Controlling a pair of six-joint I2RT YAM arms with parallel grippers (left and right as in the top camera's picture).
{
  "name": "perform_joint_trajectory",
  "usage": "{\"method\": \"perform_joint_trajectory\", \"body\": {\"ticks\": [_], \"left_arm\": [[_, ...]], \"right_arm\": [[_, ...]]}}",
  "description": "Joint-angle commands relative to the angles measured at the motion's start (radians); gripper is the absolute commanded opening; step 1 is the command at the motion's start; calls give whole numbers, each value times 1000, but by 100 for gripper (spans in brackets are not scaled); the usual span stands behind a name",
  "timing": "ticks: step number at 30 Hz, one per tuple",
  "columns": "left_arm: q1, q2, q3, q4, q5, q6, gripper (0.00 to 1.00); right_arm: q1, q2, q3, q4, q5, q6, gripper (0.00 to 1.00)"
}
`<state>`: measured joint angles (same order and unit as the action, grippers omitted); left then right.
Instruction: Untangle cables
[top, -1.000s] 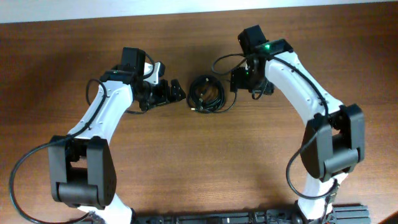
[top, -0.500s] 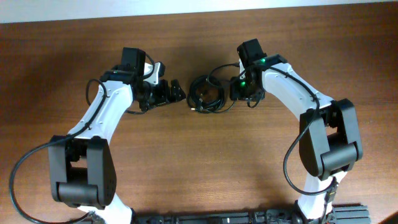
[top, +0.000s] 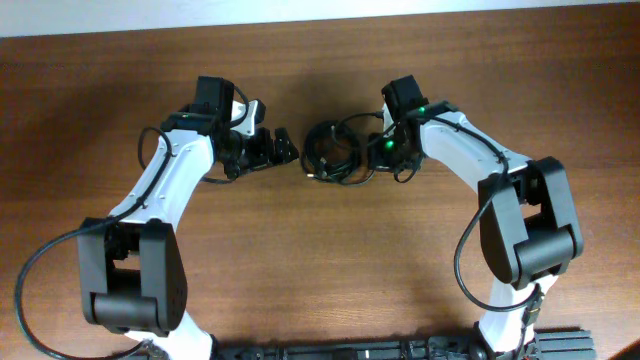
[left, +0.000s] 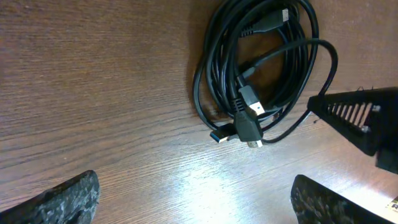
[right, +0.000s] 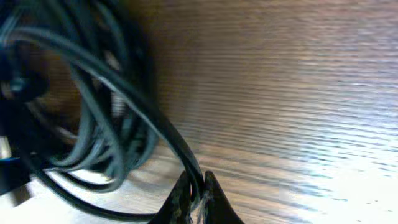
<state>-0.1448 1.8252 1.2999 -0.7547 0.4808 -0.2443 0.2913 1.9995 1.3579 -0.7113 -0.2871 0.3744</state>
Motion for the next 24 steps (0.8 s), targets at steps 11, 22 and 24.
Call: {"method": "perform_joint_trajectory", "body": {"ticks": [11,22,24], "left_arm": [[-4,8,11,0,0,-6,99],[-4,8,11,-2,0,-6,99],[-4,8,11,-1,0,-6,99]], "right_arm": [[5,-162,678,-420,-193,-4,4],[6,-206,694,-575,158,1,72],[6,-179,628,-602,224,0,88]]}}
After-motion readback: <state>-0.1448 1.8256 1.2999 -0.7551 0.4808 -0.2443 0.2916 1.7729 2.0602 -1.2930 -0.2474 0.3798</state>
